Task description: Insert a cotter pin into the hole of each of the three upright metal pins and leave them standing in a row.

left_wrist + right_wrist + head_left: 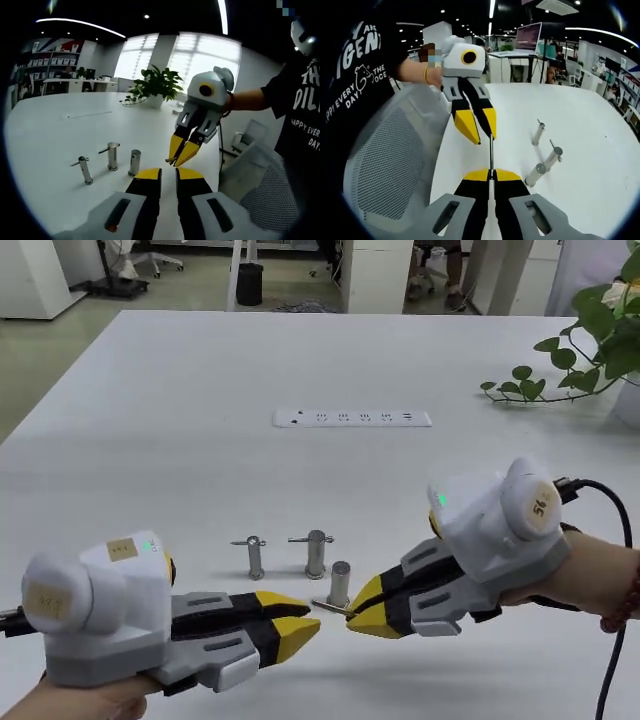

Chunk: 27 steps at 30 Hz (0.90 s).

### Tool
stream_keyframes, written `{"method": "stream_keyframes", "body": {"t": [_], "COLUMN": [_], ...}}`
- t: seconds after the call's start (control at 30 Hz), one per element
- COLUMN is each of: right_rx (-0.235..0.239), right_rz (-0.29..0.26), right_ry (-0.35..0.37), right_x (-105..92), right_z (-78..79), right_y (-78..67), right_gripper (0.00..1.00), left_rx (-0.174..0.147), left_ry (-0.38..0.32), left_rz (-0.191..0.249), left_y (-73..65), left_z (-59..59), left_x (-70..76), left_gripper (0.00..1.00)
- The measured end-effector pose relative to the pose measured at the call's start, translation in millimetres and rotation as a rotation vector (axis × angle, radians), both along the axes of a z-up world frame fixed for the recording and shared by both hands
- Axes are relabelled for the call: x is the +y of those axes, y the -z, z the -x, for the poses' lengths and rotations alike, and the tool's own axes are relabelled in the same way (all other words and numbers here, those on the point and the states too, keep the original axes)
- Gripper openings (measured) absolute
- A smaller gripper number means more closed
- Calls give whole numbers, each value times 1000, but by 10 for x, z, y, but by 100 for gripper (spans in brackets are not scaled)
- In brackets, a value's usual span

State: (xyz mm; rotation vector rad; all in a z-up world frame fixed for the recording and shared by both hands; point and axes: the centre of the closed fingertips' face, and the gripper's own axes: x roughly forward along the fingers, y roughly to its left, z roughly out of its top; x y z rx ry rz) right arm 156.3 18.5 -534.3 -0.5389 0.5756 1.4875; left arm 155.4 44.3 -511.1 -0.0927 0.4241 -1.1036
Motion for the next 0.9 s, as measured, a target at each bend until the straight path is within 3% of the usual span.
{"method": "stream_keyframes", "body": {"t": [0.2,0.57,0.9], "right_rx": [-29,-76,-113], "right_rz": [42,123,203], "right_ry": [13,25,1], "right_x": [-110,-286,-410], "right_z": [-94,-285,-464], "right_y": [10,49,91], "right_gripper": [0,0,0], "left_rx": [-43,-133,-159], "left_ry": [-36,-117,-205], "left_rz": [-33,-122,-188], "left_y": [24,69,182], "left_z": [-79,-242,-426], "left_x": [16,-21,-89], "left_gripper": [18,24,25]}}
